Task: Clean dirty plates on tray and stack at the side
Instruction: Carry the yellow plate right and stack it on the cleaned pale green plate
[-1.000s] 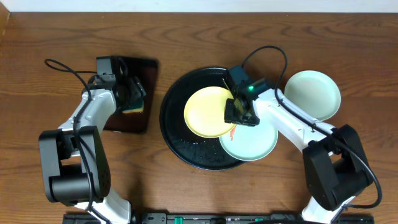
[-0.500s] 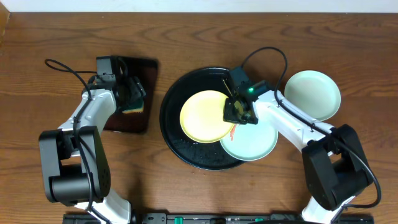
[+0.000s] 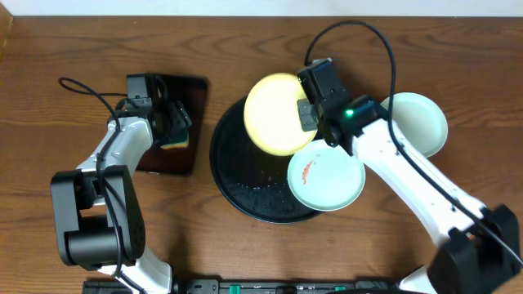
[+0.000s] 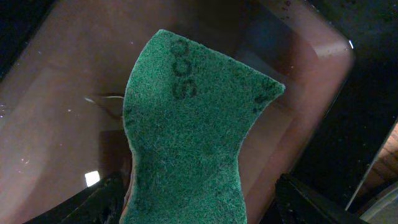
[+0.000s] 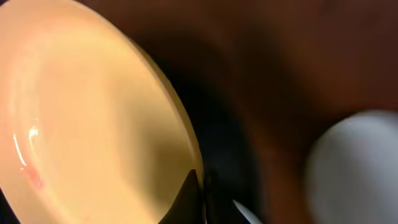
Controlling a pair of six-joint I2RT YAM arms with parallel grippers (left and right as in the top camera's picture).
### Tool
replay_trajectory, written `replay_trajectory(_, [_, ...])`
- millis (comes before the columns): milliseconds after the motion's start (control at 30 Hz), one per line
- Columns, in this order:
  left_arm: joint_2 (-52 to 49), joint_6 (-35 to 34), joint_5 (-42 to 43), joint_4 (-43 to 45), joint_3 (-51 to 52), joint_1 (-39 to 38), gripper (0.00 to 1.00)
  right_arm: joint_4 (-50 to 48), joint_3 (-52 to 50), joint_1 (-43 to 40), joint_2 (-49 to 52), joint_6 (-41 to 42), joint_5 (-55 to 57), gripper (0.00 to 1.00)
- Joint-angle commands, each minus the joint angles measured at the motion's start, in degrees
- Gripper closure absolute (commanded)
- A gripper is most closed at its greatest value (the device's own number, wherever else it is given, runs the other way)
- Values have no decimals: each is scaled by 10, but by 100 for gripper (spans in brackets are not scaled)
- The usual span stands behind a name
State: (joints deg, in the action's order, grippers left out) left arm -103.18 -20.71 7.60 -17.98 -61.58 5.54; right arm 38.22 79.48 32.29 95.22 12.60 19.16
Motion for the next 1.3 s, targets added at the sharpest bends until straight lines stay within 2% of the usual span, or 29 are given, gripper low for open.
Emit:
replay_trajectory(0, [1, 5, 3, -1, -2, 3, 22, -34, 15, 36, -40, -162, 172, 99])
replay_trajectory(133, [1, 5, 3, -1, -2, 3, 22, -105, 15, 88, -44, -344, 306, 99])
replay_trajectory(233, [1, 5, 3, -1, -2, 3, 21, -155, 15, 120, -39, -459, 351, 99])
replay_trajectory(400, [1, 5, 3, -1, -2, 3, 21, -231, 15, 167, -38, -574, 407, 99])
replay_trajectory(533, [1, 5, 3, -2, -2, 3, 22, -254, 15, 189, -38, -627, 425, 99])
replay_trajectory(833, [1, 5, 3, -1, -2, 3, 21, -283, 15, 199, -38, -641, 436, 99])
replay_trajectory(1000, [1, 5, 3, -1, -2, 3, 22, -286, 15, 198, -38, -637, 439, 99])
replay_trajectory(1067, [1, 5, 3, -1, -2, 3, 22, -286, 15, 192, -38, -609, 440, 99])
replay_trajectory(1167, [1, 5, 3, -1, -2, 3, 21, -242, 15, 140, -38, -409, 451, 99])
replay_trajectory(1200, [1, 5, 3, -1, -2, 3, 21, -203, 15, 113, -38, -312, 448, 99])
replay_trajectory(1267, [1, 5, 3, -1, -2, 3, 21, -123, 15, 66, -41, -179, 401, 99])
